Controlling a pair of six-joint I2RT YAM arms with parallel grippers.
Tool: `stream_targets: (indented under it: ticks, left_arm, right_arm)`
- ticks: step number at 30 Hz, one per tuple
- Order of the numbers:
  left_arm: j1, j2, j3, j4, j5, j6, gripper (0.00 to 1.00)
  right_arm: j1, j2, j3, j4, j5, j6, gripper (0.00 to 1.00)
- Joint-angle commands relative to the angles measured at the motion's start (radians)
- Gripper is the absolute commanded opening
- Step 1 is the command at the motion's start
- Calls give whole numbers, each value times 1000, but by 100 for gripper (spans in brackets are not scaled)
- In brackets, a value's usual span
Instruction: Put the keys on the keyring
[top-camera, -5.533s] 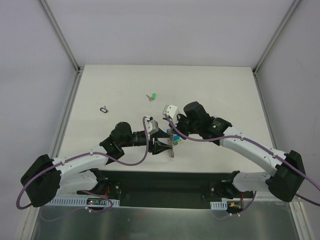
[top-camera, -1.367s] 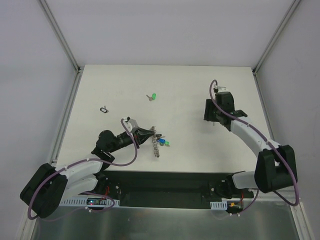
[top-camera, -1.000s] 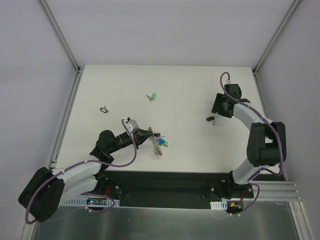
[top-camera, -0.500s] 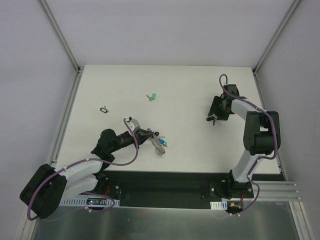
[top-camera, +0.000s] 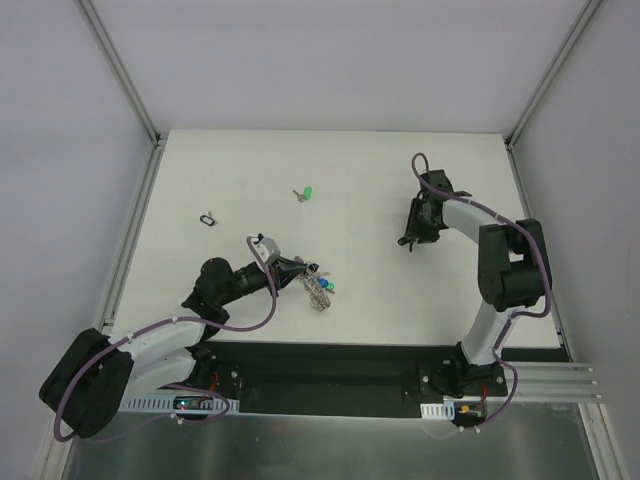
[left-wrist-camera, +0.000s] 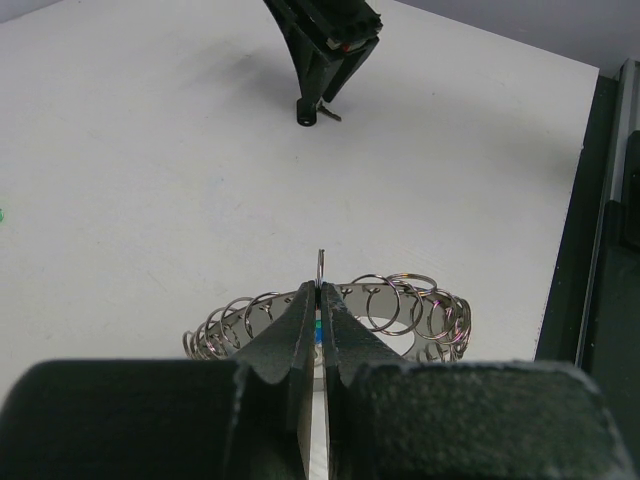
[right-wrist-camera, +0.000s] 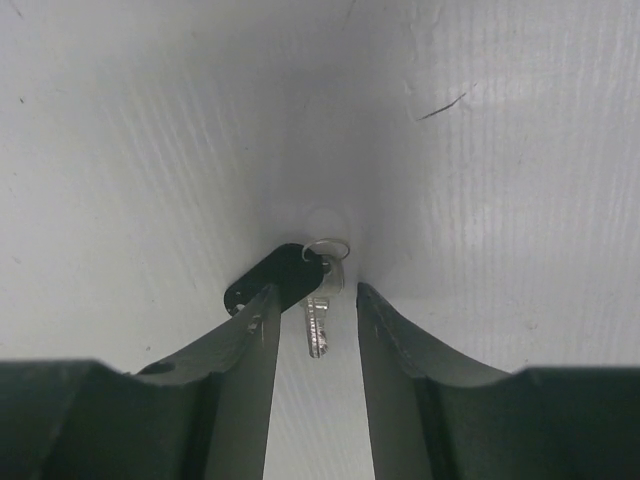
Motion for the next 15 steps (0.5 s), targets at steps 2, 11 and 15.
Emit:
stream_targets:
  ticks: [2,11,15]
  left_arm:
    - [5,-31,24,38,-1,10,0]
    - [2,-47,21,26,-14,16,0]
    - [1,-54,19,24,-22,18,0]
  right_arm:
    - [80,18,25,-108,68,33,35]
    - [227,-17,-20,-92,115,163,22]
    - [307,-119,-92,-48,103,240,24]
